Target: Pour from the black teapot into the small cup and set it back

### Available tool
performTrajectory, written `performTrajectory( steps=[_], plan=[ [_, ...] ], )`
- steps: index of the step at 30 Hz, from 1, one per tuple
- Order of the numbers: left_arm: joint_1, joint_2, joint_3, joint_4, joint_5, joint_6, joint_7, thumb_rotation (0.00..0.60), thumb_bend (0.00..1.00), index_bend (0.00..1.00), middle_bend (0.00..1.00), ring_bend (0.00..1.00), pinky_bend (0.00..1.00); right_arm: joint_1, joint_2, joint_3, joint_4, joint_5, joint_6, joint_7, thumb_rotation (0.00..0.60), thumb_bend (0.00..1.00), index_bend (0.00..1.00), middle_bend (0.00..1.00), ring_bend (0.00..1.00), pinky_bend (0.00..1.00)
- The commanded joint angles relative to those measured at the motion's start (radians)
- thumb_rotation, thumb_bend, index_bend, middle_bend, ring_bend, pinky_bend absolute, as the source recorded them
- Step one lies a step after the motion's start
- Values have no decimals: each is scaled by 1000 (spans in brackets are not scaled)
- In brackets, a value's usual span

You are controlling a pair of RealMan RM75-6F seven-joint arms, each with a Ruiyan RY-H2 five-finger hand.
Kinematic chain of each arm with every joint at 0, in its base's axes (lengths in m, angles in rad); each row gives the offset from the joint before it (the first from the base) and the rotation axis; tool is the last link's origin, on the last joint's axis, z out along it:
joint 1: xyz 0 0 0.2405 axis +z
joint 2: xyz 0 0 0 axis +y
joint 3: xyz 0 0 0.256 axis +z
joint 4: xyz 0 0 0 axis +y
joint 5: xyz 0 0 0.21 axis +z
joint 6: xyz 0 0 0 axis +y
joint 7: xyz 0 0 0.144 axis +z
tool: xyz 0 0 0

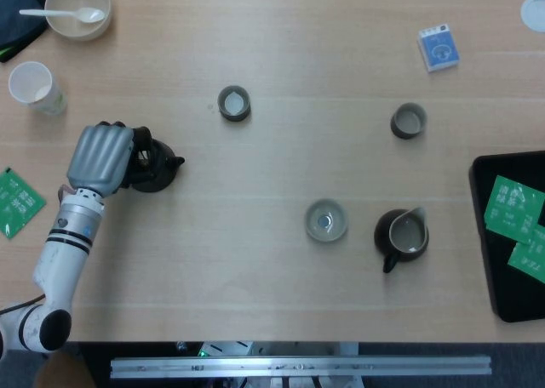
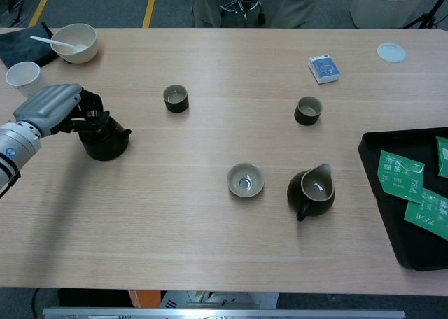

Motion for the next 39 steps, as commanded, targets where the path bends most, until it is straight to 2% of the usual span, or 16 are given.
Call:
performTrajectory(
  steps=[1, 5, 12, 14, 18, 21, 31, 39],
  plan=[
    [2, 17, -2, -19, -1, -3, 4, 211, 437, 420, 391, 240, 332, 0, 0, 0, -1, -2, 2, 0, 600, 433, 265, 313, 193, 126],
    [8, 44, -13, -54, 11, 10, -16, 195, 437, 353, 312, 200, 279, -1, 1, 0, -2, -4, 6, 1, 600, 433, 265, 313, 194, 126],
    [28, 91, -42, -108, 34, 47, -97, 197, 437, 313, 289, 193, 257, -2, -2, -3, -2, -7, 8, 4, 600, 433, 264, 313, 194, 126],
    [41, 103, -52, -120, 44, 82, -109, 217, 437, 313, 289, 193, 257, -3, -2, -5, -2, -9, 9, 5, 600, 433, 264, 313, 194, 126],
    [77, 127, -58, -139, 67, 161, -109, 313, 437, 315, 291, 193, 256, -3, -2, -7, -1, -13, 8, 5, 600, 433, 264, 313, 194, 126],
    [114, 148, -51, -151, 86, 230, -90, 362, 437, 318, 292, 193, 256, -1, -3, -11, -2, -22, 6, 8, 600, 433, 264, 313, 194, 126],
    [266, 221, 26, -241, 117, 404, -11, 378, 437, 321, 293, 194, 253, -6, -3, -17, -12, -27, 13, 2, 600, 433, 264, 313, 194, 126],
    [340, 242, 53, -299, 158, 483, -6, 385, 436, 326, 296, 195, 249, -14, -6, -17, -10, -23, 23, 10, 600, 433, 264, 313, 194, 126]
  ],
)
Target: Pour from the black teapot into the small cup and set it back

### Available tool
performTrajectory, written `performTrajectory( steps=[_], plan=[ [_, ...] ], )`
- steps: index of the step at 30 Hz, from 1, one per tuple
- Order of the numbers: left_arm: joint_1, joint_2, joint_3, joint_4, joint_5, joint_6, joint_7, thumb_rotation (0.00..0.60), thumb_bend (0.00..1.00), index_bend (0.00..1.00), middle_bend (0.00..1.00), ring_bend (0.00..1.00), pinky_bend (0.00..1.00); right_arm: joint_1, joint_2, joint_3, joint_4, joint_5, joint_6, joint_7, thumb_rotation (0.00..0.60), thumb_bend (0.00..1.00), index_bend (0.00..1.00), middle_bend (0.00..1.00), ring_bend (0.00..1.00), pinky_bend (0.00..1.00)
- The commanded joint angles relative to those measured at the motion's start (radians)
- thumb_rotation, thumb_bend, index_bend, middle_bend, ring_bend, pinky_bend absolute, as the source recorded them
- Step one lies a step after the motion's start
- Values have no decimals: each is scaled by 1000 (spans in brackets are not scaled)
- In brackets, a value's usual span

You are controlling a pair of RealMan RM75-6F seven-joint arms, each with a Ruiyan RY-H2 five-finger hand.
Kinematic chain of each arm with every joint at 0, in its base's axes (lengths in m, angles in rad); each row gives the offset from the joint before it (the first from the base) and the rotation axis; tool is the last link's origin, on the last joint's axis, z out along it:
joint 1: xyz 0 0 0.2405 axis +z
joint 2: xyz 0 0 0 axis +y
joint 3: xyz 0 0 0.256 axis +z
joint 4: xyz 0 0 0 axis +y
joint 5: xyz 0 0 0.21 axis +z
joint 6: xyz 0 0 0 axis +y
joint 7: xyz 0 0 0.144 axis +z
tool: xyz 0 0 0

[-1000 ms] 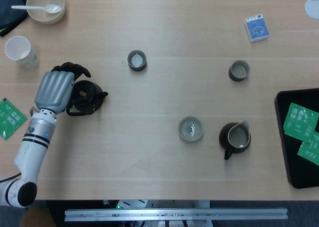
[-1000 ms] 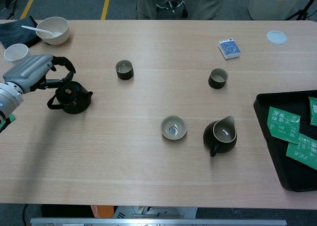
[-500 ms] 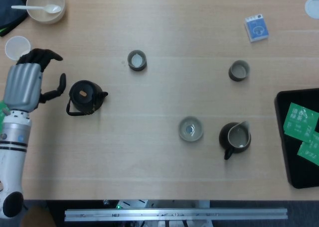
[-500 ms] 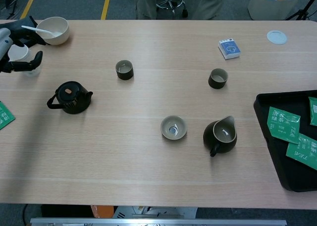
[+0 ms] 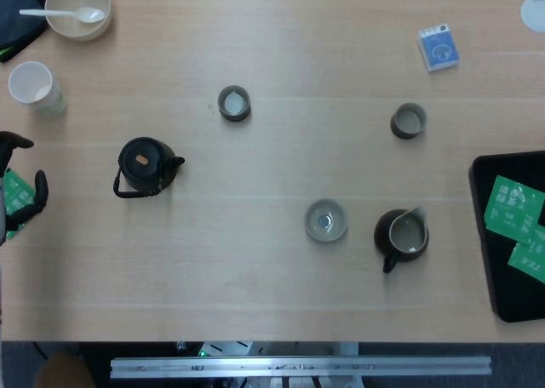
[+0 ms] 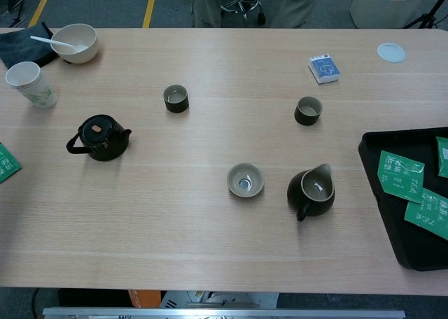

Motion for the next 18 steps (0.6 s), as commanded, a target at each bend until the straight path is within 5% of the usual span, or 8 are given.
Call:
performTrajectory(
  steps=[1, 18],
  plan=[
    [16, 4, 10, -13, 21, 15, 11, 388, 437, 326, 298, 195, 249, -2, -2, -1, 2, 2, -1, 3, 600, 433, 264, 313, 194, 126],
    [25, -1, -13, -40, 49, -13, 12, 397, 437, 327, 300, 199, 246, -10, -10, -4, 24, 7, -3, 26, 600, 432, 264, 313, 194, 126]
  ],
)
